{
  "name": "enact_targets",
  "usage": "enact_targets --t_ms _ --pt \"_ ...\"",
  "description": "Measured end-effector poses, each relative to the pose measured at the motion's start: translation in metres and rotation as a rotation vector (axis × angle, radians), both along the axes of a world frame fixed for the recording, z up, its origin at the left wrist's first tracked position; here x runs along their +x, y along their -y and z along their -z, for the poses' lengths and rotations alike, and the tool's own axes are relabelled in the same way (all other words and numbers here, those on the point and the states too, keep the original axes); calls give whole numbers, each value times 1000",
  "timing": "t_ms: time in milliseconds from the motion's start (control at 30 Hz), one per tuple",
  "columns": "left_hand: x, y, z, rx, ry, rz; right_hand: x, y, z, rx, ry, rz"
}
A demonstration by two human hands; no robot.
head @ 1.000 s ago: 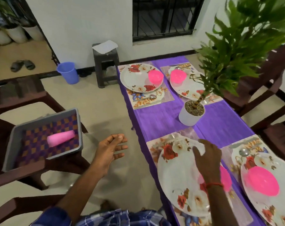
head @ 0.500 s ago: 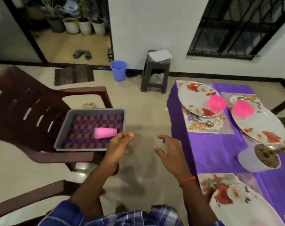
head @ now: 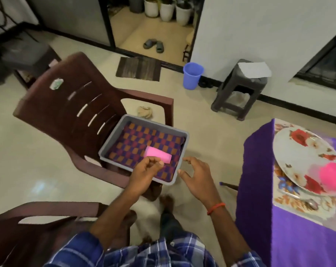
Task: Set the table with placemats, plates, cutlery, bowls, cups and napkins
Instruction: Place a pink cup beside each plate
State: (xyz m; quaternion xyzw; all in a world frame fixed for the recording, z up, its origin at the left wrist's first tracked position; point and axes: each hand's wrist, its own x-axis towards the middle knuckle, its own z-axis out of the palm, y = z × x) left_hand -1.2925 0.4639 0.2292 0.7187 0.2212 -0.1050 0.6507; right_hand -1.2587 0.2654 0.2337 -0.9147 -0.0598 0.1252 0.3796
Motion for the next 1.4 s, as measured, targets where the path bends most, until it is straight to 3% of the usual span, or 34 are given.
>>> enact_targets --t_ms 300,633,1100,1300,1400 --pt "64 -29 45 25 -145 -208 99 -55 67 18 -211 -195" --pt "102 -57 106 -11 -282 -307 178 -101 146 -108 -298 -376" --pt "126 -84 209 -52 -356 -314 216 -157 305 -497 -323 -660" --pt "113 -88 220 -67 -356 -254 211 -148 325 -431 -349 -664" --pt "115 -87 205 -63 -344 -221 204 -138 298 -166 -424 -465"
